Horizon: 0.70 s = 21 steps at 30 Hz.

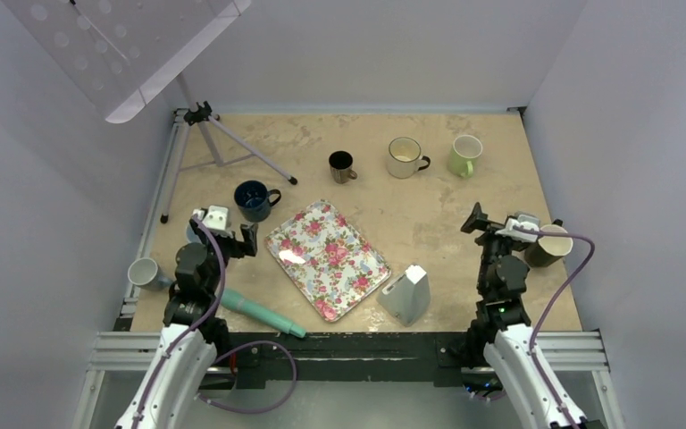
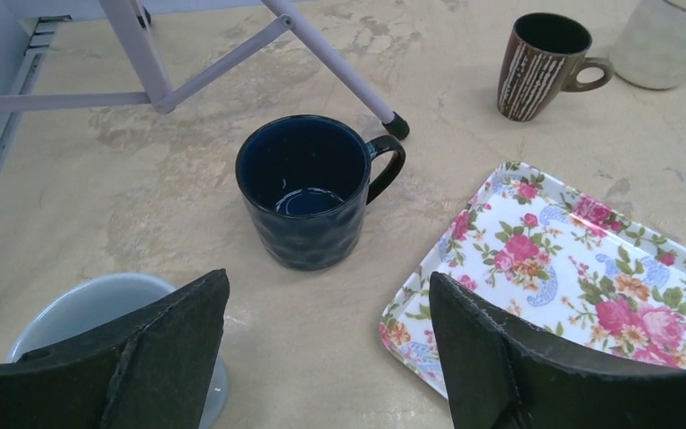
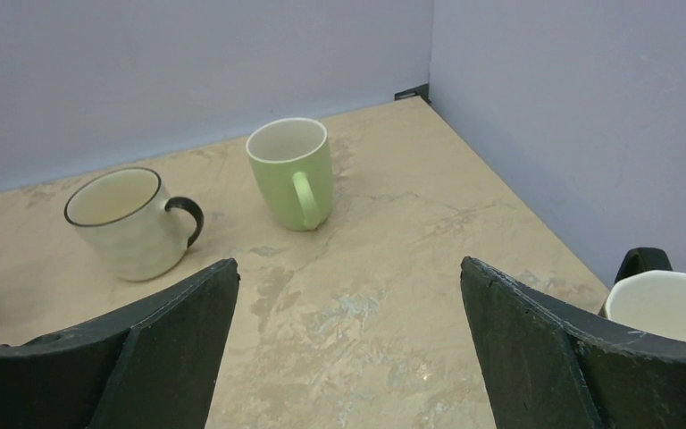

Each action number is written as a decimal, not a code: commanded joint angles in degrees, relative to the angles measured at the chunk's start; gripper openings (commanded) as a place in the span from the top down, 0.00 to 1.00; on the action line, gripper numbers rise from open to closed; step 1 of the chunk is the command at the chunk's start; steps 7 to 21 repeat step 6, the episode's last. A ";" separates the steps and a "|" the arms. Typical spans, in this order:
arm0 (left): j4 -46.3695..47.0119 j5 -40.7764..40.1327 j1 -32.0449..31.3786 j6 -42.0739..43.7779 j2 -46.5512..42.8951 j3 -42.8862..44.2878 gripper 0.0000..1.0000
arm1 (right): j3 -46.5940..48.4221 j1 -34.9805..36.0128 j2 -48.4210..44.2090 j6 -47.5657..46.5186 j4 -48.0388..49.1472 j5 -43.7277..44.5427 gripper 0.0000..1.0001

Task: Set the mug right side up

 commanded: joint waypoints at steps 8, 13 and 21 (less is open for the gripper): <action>5.77 -1.71 0.44 -6.37 0.04 -0.03 0.03 | 0.94 -0.19 -3.21 3.31 -2.89 2.58 0.02; 5.77 -1.71 0.44 -6.37 0.04 -0.03 0.03 | 0.94 -0.19 -3.21 3.31 -2.89 2.58 0.02; 5.77 -1.71 0.44 -6.37 0.04 -0.03 0.03 | 0.94 -0.19 -3.21 3.31 -2.89 2.58 0.02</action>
